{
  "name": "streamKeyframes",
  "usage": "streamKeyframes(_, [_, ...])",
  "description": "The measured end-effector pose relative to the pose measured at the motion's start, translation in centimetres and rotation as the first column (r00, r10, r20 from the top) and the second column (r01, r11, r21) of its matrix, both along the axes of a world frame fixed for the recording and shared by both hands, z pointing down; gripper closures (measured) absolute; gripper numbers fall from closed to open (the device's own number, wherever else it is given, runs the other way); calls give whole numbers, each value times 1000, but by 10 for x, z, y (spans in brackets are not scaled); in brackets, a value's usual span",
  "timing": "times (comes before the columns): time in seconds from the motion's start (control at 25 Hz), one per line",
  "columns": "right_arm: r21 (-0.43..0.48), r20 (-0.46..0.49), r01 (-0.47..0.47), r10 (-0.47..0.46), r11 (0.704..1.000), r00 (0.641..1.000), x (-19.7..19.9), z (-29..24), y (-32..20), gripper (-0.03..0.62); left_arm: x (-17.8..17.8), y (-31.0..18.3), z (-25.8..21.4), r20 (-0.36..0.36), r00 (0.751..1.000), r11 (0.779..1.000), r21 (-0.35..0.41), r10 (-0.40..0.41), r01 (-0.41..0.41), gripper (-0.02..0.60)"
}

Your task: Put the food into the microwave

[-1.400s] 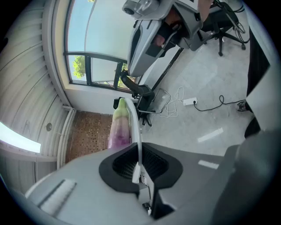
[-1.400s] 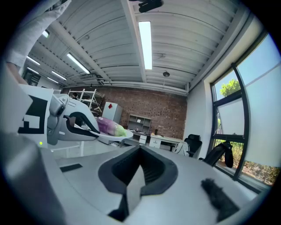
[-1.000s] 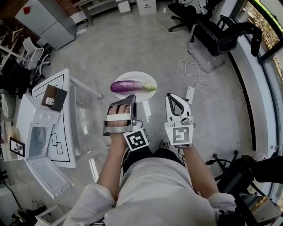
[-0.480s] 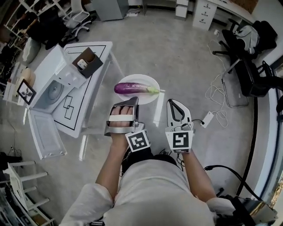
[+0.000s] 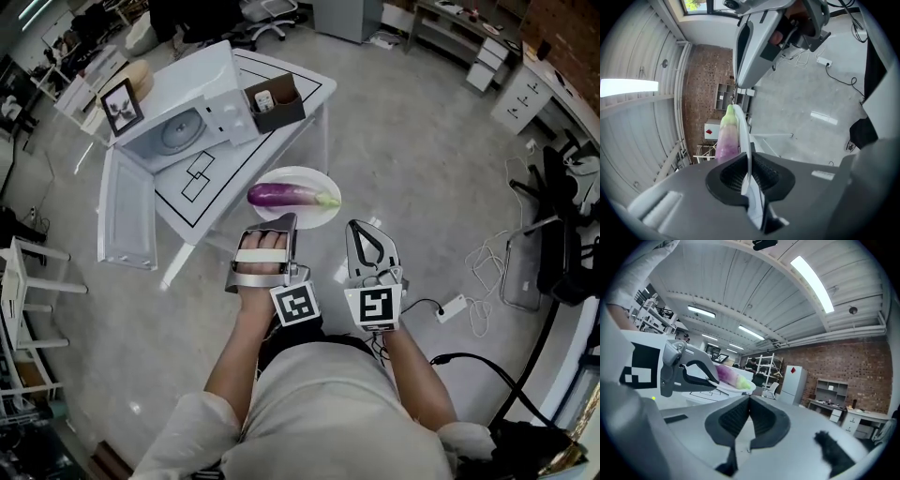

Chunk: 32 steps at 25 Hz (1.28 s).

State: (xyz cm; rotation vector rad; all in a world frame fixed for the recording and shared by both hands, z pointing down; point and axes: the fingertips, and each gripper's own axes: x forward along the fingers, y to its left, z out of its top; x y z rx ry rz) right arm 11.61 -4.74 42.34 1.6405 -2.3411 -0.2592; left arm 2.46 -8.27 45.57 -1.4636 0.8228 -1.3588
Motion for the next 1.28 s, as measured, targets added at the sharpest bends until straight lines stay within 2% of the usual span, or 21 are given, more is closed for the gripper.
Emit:
streamKeyframes(0.32, [-23,-64,108,-109,994,992,-48,7,-21,582,-54,-18,6,-10,992,992,-14,-125,125,551])
streamKeyframes(0.64, [-21,-80,179,-180,984,980,-88,-2,-54,582,-90,-49,-6,-51,981,982,-1,-186,186,551])
streamKeyframes(1.08, [-92,-55,328,-334,940,941,-197,22,-106,582,-177,-104,0,-78,962,965,-11,-262,262,548])
streamKeyframes(1.28, [-127,-78,352,-363,927,928,-235,29,-126,582,-229,-124,2,-77,950,953,-20,-302,301,548])
